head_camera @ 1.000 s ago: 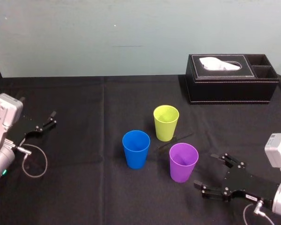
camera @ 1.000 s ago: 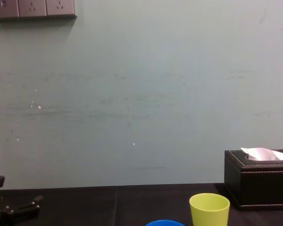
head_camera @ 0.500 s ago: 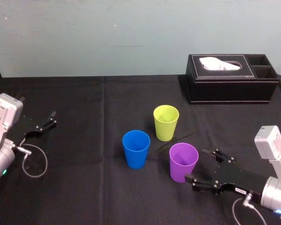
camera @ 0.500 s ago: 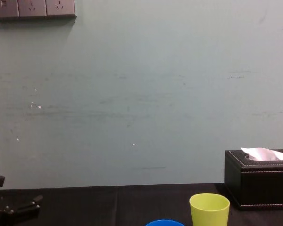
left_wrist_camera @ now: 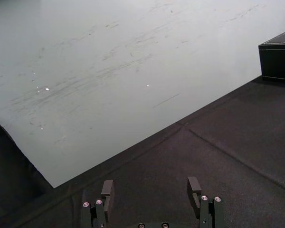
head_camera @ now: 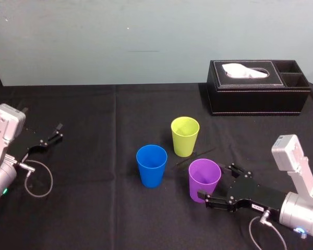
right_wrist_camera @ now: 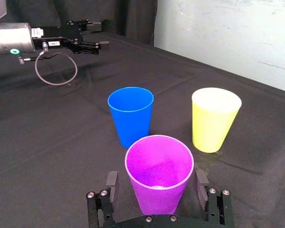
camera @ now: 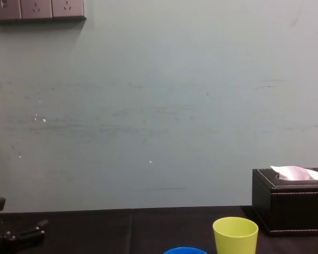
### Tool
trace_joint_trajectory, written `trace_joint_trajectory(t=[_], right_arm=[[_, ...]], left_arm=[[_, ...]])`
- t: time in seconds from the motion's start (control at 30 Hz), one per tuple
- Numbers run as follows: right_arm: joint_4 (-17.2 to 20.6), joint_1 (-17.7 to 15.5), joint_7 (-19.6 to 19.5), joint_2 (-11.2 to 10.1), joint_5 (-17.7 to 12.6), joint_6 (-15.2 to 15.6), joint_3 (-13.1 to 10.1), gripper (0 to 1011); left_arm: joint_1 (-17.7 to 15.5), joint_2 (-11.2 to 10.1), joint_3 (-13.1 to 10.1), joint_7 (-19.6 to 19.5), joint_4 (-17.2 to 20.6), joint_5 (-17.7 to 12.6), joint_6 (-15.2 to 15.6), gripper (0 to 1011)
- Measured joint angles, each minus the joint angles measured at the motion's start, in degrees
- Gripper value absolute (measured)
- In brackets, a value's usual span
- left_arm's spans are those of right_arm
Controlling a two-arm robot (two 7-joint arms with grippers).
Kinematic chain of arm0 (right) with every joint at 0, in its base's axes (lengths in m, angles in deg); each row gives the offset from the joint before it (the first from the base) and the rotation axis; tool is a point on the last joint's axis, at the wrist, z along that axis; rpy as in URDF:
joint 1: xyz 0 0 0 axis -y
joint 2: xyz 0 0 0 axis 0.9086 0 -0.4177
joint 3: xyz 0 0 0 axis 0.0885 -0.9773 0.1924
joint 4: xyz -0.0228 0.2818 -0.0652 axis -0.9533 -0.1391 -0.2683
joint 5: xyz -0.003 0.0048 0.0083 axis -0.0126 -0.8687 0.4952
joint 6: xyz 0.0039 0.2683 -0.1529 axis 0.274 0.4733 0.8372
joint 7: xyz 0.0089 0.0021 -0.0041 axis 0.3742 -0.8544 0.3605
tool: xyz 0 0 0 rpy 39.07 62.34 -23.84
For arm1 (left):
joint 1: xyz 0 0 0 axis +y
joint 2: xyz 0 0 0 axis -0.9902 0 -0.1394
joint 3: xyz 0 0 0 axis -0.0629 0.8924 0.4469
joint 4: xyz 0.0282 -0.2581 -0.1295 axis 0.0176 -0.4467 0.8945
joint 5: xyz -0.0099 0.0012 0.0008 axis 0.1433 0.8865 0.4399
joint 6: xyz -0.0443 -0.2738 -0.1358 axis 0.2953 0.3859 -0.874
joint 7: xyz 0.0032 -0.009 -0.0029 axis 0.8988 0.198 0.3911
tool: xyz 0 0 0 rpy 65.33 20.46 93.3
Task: Stack the three plastic cups sequentially using one hand.
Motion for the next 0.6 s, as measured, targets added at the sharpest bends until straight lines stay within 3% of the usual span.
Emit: trace_joint_trajectory(t=[0.6], right_arm=[[-3.4, 3.7, -1.2, 2.7, 1.0, 0.9, 2.2, 1000]], left_arm=[[0.0, 0.0, 0.0, 0.0, 0.0, 0.0, 0.0, 1010]])
